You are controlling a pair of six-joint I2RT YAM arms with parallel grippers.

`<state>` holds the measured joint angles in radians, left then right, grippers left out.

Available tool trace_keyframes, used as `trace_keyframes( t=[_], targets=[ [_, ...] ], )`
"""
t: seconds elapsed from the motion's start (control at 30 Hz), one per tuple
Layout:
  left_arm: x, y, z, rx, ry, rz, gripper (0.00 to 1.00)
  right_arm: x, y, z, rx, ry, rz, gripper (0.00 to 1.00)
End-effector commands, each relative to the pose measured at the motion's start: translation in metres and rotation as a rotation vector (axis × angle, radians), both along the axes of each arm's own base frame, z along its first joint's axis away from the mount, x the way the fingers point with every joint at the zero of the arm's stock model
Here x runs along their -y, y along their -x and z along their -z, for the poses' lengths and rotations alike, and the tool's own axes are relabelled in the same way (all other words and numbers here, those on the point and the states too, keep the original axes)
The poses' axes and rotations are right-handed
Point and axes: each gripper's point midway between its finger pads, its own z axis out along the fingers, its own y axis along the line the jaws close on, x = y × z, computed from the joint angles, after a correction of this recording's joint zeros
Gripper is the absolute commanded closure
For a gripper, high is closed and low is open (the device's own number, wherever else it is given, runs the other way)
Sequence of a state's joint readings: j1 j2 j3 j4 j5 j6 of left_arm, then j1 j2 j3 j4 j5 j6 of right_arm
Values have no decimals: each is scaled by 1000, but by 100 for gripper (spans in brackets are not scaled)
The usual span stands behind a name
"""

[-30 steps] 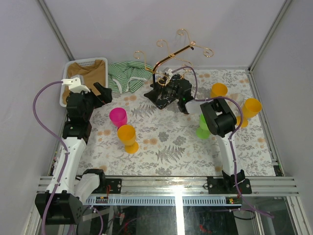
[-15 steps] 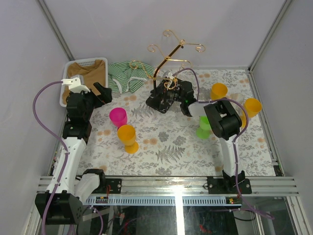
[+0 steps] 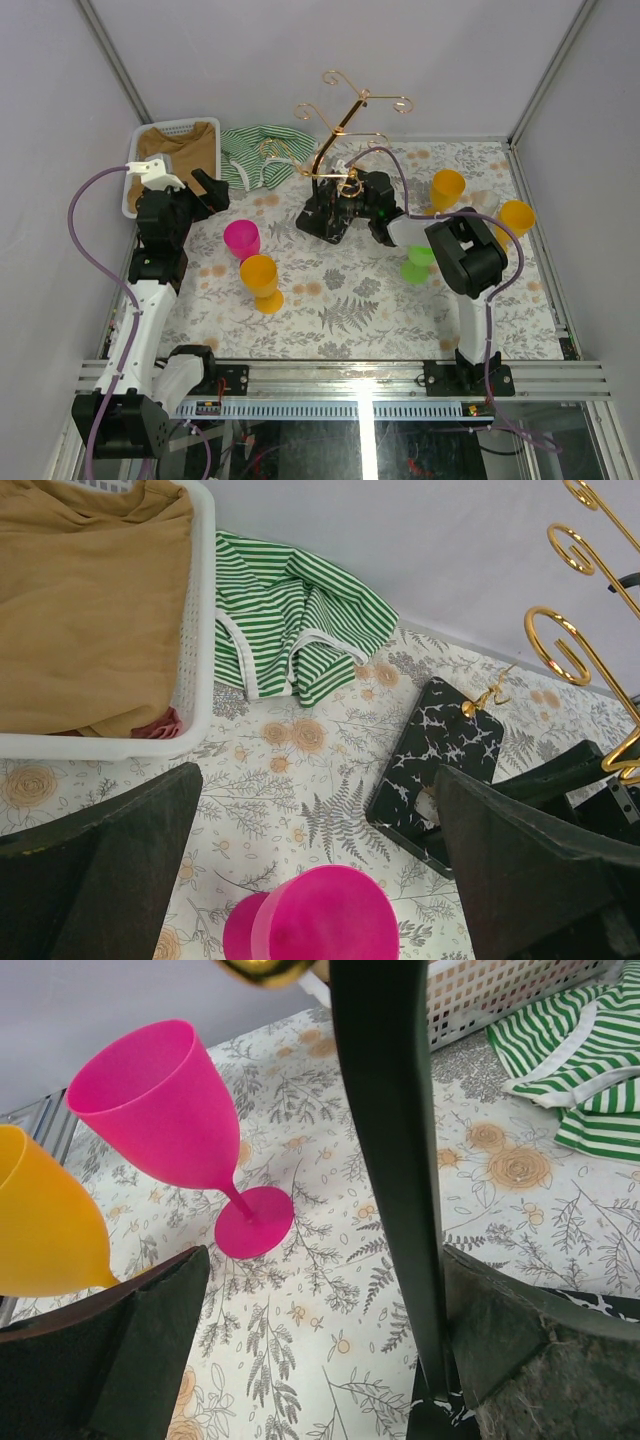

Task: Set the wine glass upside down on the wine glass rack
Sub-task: Move the wine rack to the center of the board.

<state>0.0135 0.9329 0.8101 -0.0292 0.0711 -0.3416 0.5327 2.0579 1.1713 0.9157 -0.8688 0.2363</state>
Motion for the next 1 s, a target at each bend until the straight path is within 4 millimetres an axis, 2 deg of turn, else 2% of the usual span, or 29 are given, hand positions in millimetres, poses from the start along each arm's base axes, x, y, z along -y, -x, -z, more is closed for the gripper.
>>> trace_keyframes(
  t=[0.0, 0.97],
  targets=[
    [2, -2, -14, 67, -19, 13, 0, -9, 35, -19, 78, -7, -109, 0],
    [3, -2, -12, 61, -24, 23, 0, 24, 117, 8, 42, 169, -127, 1]
  ],
)
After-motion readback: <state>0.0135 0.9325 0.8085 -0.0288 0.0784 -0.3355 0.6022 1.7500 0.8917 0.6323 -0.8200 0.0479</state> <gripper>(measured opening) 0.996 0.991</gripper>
